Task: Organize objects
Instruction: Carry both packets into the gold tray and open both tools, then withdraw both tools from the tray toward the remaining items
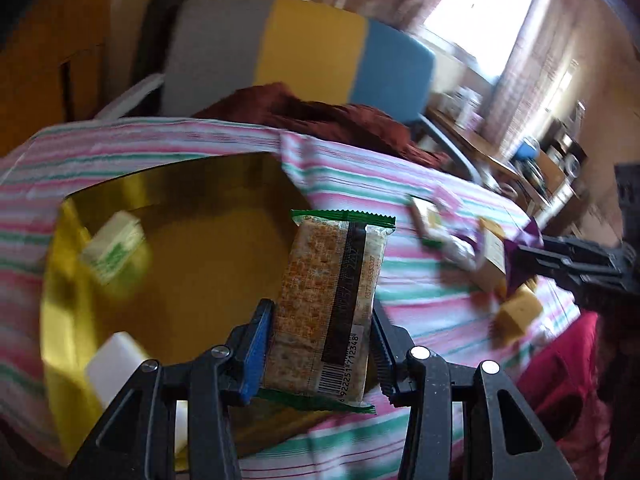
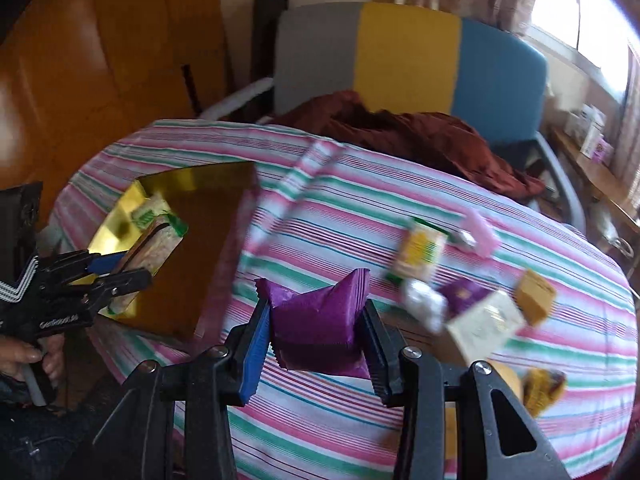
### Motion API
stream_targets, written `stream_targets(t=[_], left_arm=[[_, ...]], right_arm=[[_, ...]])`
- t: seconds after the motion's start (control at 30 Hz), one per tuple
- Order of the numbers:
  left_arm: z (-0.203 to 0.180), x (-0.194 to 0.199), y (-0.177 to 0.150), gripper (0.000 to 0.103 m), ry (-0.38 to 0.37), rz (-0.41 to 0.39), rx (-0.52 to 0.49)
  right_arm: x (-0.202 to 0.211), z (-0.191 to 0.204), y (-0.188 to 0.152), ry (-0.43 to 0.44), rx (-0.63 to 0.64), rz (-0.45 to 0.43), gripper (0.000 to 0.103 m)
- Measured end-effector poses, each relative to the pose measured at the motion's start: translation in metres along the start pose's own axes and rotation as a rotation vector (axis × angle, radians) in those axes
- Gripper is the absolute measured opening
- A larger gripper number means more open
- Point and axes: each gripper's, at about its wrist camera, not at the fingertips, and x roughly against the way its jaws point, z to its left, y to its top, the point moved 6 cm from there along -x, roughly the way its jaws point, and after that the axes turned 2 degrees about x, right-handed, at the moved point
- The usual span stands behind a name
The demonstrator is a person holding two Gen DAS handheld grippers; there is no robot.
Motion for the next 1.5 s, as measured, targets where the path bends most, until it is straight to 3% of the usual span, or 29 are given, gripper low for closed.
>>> stream_targets(t=[0.13,0.3,0.4,0.63,0.83,1.13,1.5], left_arm=[[0.055,0.008,0.008,0.047,0.115,-0.029,0.069],[0.124,0.009,0.019,0.050,0.313,-0.042,0.090],[0.153,0.019,0.019,0.073,0.344,-0.060,0.162],[0.172,0.057,0.005,0.077,0.364,-0.146,0.252],[0.151,0.070,-0.004,0.085,0.337,-0.187,0.257],[0.104,0.069,-0.007,0.091,0.336,-0.178,0.150],[0.071,0.061,-0.019,0.093,0.322,-0.143,0.072]], right_arm=[[-0.021,0.052,0.015,0.085,0.050,0.005,0.043],[-0.054,0.116,0.022,0.180,0.113,0.043,0.043],[-0.081,0.154,0.018,0.231,0.144,0.103,0.050],[-0.110,0.190,-0.003,0.371,0.080,0.190,0.059],[-0.098,0.174,-0.012,0.277,0.032,0.161,0.062],[-0.073,0.156,-0.012,0.116,0.007,0.031,0.074],[-0.051,0.136,-0.011,0.016,-0.022,-0.058,0.079]])
